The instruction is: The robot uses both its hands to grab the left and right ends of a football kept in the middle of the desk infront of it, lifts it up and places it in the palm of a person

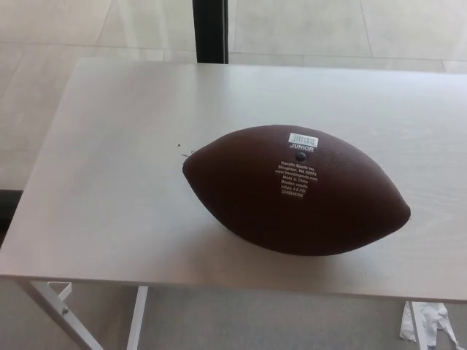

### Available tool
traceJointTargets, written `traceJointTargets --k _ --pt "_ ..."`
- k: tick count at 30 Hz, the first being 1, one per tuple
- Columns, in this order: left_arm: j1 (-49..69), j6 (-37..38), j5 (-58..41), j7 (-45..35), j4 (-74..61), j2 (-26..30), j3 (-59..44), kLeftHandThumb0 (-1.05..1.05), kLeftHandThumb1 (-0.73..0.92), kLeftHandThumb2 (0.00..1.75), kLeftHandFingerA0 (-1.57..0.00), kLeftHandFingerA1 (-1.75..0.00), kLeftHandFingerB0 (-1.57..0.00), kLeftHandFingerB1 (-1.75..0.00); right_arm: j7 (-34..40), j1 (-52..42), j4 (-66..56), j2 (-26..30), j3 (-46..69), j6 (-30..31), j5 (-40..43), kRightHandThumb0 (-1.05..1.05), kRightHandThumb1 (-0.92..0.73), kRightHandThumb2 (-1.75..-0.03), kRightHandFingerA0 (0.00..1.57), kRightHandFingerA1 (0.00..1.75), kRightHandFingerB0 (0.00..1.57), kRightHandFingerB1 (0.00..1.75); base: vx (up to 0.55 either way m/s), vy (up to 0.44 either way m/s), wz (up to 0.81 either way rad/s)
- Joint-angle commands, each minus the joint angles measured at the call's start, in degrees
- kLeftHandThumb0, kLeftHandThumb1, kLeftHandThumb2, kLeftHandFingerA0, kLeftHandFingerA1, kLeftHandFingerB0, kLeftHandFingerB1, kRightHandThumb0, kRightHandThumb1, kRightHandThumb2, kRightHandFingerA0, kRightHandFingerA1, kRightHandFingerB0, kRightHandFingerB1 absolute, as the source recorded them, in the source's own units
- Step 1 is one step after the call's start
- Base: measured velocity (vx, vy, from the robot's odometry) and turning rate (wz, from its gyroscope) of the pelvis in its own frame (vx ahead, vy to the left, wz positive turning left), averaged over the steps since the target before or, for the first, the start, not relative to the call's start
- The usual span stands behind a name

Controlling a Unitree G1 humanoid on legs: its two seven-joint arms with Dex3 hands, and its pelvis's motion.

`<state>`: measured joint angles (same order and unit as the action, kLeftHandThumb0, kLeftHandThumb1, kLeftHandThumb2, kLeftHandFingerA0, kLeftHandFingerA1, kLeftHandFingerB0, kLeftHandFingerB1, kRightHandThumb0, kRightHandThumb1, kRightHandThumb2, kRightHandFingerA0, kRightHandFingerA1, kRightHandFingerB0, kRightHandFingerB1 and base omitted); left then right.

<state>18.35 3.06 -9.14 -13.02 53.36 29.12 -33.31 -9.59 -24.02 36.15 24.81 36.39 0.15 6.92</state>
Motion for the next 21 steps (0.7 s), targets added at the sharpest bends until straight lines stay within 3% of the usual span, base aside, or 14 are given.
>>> traceJointTargets --k 1,4,5,7,8,10,11,15,16,17,18,19,20,21 --pt "-0.99 -2.16 -12.67 -5.06 -4.30 0.28 -9.75 -0.70 0.55 0.57 -0.90 -0.70 -0.67 -0.59 -4.71 -0.44 -10.89 0.37 11.70 9.02 16.98 -0.82 -0.53 -0.94 0.32 0.63 0.15 0.47 0.00 0.000 0.00" --pt "-3.15 -1.10 -7.84 0.67 -11.00 3.03 -8.37 -0.87 0.66 0.85 -0.60 -0.82 -0.28 -0.59 -0.46 1.88 -20.75 0.67 16.06 14.45 21.09 -0.86 -0.61 -1.02 0.33 0.64 0.05 0.37 0.00 0.000 0.00" --pt "-3.82 -3.13 -5.68 1.06 -13.88 5.21 -6.96 -0.89 0.73 1.09 -0.49 -0.82 -0.18 -0.60 0.22 2.77 -23.74 0.52 16.98 15.62 22.78 -0.93 -0.80 -0.64 0.26 0.57 0.01 0.35 0.00 0.000 0.00" --pt "-5.49 -7.99 -6.80 1.02 -23.82 5.84 -6.73 -1.05 0.72 1.11 -0.29 -0.79 -0.06 -0.58 2.41 5.53 -29.64 1.64 18.25 19.35 25.62 -0.97 -0.84 -0.65 0.27 0.55 0.01 0.39 0.00 0.000 0.00" --pt "-6.67 -11.24 -7.54 1.33 -30.18 6.62 -6.80 -1.05 0.87 0.67 -0.29 -0.88 -0.03 -0.75 3.74 7.28 -33.46 1.46 18.46 20.91 27.45 -0.98 -0.83 -0.65 0.24 0.56 0.05 0.41 0.00 0.000 0.00" --pt "-9.58 -16.19 -8.48 2.62 -38.40 7.51 -6.43 -1.05 0.86 0.67 -0.35 -0.89 -0.08 -0.82 4.84 9.08 -39.01 0.44 17.83 21.98 29.85 -0.98 -0.84 -0.65 0.21 0.57 0.04 0.43 0.00 0.000 0.00" --pt "-12.45 -15.69 -8.74 2.66 -40.81 7.71 -5.57 -1.05 0.81 0.68 -0.44 -0.87 -0.18 -0.84 5.65 10.48 -41.39 0.56 17.00 22.79 30.27 -1.05 -0.72 -1.13 0.20 0.59 0.05 0.32 0.00 0.000 0.00" --pt "-22.11 -19.63 -14.17 0.76 -50.15 7.44 -2.14 -1.05 0.81 0.69 -0.32 -0.54 -0.16 -0.50 12.79 15.94 -53.55 -2.63 12.02 26.00 32.62 -1.05 -0.77 -1.20 0.22 0.58 0.06 0.29 0.00 0.000 0.00" --pt "-24.06 -21.27 -15.19 -0.14 -53.49 7.28 -0.32 -1.05 0.64 1.10 -0.17 -0.53 -0.07 -0.37 14.01 17.46 -56.10 -3.48 10.10 27.09 33.21 -0.98 -0.72 -1.16 0.15 0.54 0.05 0.30 0.00 0.000 0.00" --pt "-24.36 -21.64 -15.02 -0.27 -53.82 7.10 -0.28 -1.05 0.64 1.10 -0.17 -0.53 -0.07 -0.37 14.13 17.76 -56.46 -3.72 9.99 27.47 33.12 -0.98 -0.72 -1.16 0.15 0.54 0.05 0.30 0.00 0.000 0.00" --pt "-26.25 -24.08 -16.57 -1.07 -56.07 6.97 1.63 -1.05 0.77 1.27 -0.01 -0.25 0.00 0.00 14.73 18.63 -58.90 -5.34 7.37 27.02 32.06 -1.02 -0.92 -0.71 0.14 0.47 0.00 0.31 0.00 0.000 0.00" --pt "-28.59 -27.06 -18.58 -2.06 -58.85 6.88 4.06 -1.05 0.77 1.27 -0.01 -0.25 0.00 0.00 15.47 19.65 -61.88 -7.32 4.05 26.37 30.79 -1.02 -0.92 -0.71 0.14 0.47 0.00 0.31 0.00 0.000 0.00" --pt "-29.67 -27.86 -18.86 -2.40 -59.91 6.50 5.25 -1.05 0.80 1.30 0.00 -0.27 0.00 -0.01 15.64 20.29 -62.95 -7.99 2.64 26.53 30.10 -1.05 -0.92 -0.75 0.11 0.45 0.00 0.30 0.00 0.000 0.00" --pt "-31.25 -29.06 -19.25 -2.55 -62.03 5.40 7.44 -1.05 0.82 1.31 -0.01 -0.29 0.00 -0.02 15.55 21.47 -63.76 -9.08 0.35 27.00 29.13 -1.01 -0.71 -1.15 0.06 0.39 0.05 0.25 0.00 0.000 0.00"
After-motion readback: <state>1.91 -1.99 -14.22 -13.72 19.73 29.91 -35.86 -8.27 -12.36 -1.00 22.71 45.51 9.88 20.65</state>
